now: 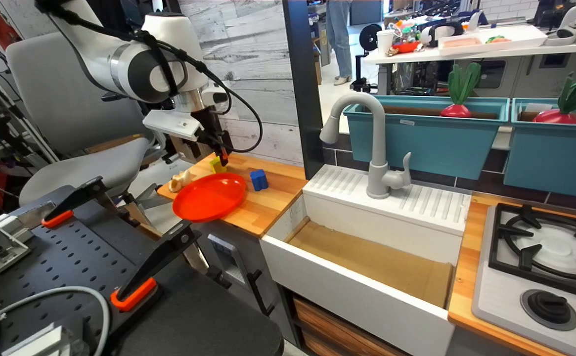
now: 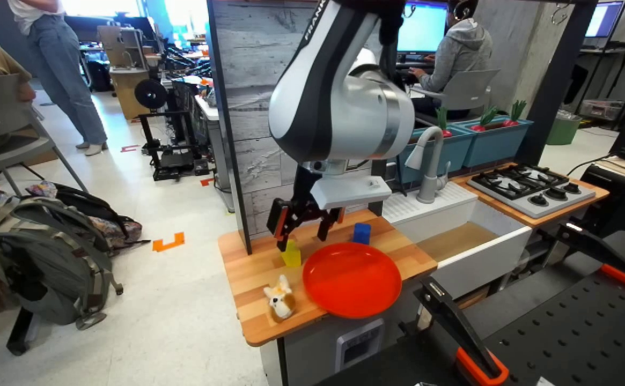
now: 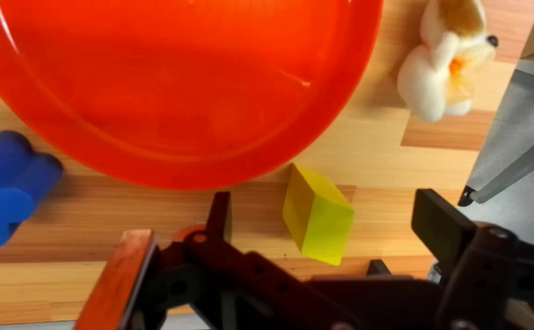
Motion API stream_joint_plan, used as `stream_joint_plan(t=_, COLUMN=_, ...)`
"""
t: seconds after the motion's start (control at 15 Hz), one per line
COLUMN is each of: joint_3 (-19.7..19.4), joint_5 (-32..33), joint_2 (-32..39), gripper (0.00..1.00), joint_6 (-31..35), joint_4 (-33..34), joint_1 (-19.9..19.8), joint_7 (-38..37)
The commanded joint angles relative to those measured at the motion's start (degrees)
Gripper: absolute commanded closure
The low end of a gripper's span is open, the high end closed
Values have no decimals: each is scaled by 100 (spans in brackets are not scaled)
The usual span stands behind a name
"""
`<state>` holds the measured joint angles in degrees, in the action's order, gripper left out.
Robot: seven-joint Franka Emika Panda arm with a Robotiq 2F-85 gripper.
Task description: Move the yellow block to the left
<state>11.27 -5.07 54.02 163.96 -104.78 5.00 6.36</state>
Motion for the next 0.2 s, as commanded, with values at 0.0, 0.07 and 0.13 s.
stream_joint_plan(t=0.0, joint_3=-142, joint_5=312, joint_2=-640, gripper=0, joint_6=260, joint_4=-1008, joint_1=-28, joint_7=96)
stream_joint_plan(t=0.07, joint_3=-11, joint_5=219, joint_2=-211, gripper=0, joint_6=135, joint_4=-419, joint_1=-55, joint_7=-10)
stream_joint_plan(t=0.13, joint_3=-51, joint_5=260, joint_2=-313, gripper=0, joint_6=135, joint_4=-594, joint_1=-56, joint_7=-7)
